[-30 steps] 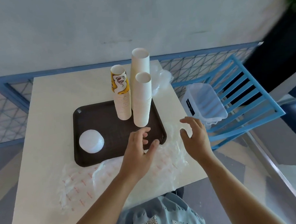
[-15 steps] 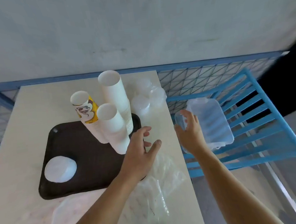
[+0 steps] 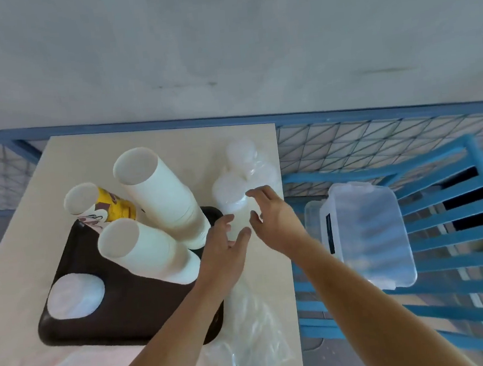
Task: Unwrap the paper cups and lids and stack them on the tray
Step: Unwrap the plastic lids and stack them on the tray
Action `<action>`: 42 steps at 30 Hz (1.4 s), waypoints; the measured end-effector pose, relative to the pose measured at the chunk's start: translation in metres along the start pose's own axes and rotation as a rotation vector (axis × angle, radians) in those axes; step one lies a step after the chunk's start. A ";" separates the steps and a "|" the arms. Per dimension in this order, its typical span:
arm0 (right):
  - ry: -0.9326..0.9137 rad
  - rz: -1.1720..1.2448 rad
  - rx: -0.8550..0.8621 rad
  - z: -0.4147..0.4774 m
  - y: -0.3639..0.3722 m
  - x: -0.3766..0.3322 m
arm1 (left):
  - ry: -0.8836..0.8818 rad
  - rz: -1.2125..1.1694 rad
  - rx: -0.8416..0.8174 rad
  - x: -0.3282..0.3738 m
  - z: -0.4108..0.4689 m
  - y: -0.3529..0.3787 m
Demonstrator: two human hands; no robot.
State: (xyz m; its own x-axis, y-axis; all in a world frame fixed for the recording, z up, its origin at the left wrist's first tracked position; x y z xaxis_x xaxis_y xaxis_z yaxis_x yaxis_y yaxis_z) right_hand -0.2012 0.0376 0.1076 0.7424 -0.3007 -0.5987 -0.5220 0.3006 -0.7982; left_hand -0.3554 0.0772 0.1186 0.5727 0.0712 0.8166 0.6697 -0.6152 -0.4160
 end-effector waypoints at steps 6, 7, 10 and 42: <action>-0.044 -0.385 -0.268 0.046 0.058 0.000 | 0.016 0.226 0.024 -0.018 0.005 0.008; -0.069 -0.439 -0.282 0.051 0.063 0.001 | 0.006 0.228 0.023 -0.022 0.006 0.009; -0.103 -0.506 -0.321 0.061 0.073 0.002 | -0.001 0.242 0.042 -0.031 0.006 0.008; 0.485 0.463 0.084 -0.088 0.019 0.072 | -0.166 0.327 -0.112 -0.041 0.024 0.045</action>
State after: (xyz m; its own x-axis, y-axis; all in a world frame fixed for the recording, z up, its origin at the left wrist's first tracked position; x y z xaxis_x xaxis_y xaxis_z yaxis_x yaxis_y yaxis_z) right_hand -0.1947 -0.0575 0.0437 0.1672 -0.4903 -0.8553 -0.6917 0.5599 -0.4561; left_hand -0.3371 0.0653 0.0570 0.8227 -0.0224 0.5680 0.3880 -0.7081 -0.5900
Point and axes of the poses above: each hand's wrist, its own z-axis towards the middle knuckle, its own y-axis out of the palm, x = y × z, the point moved 5 cm from there along z, towards the middle knuckle, and after that the axes turned 2 degrees about -z, right-handed, at the moved point
